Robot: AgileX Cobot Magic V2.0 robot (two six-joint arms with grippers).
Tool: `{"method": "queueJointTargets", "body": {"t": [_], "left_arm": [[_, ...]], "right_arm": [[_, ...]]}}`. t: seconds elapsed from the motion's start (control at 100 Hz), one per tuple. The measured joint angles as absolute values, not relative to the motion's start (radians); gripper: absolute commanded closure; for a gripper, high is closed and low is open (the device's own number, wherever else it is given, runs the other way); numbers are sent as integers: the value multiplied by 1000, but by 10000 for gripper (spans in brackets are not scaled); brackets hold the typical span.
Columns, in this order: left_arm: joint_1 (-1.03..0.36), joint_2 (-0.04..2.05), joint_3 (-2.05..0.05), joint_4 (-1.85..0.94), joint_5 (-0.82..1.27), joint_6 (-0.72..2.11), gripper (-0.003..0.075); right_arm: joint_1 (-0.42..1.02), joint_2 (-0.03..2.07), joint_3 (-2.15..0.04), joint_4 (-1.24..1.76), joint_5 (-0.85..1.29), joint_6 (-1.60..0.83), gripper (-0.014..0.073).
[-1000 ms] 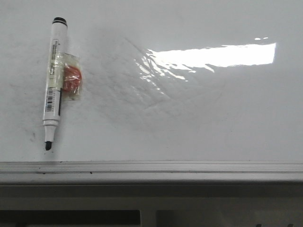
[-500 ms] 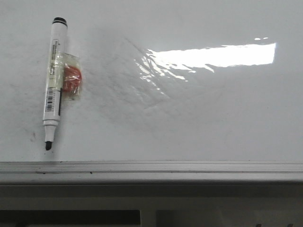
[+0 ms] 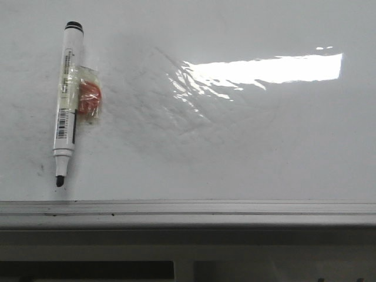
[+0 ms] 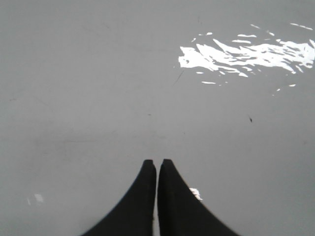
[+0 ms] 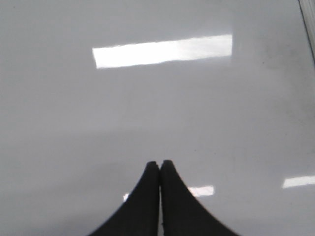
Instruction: Write number 8 on whiteboard
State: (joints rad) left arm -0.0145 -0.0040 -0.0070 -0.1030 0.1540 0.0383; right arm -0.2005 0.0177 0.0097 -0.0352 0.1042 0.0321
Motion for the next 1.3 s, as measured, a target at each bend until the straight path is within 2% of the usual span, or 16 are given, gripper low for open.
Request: {"method": "queueJointTargets", "body": {"t": [1.3], "left_arm": [[-14, -4, -7, -103, 111, 38, 741]], "right_arm": [[-201, 18, 10, -35, 44, 34, 657]]}}
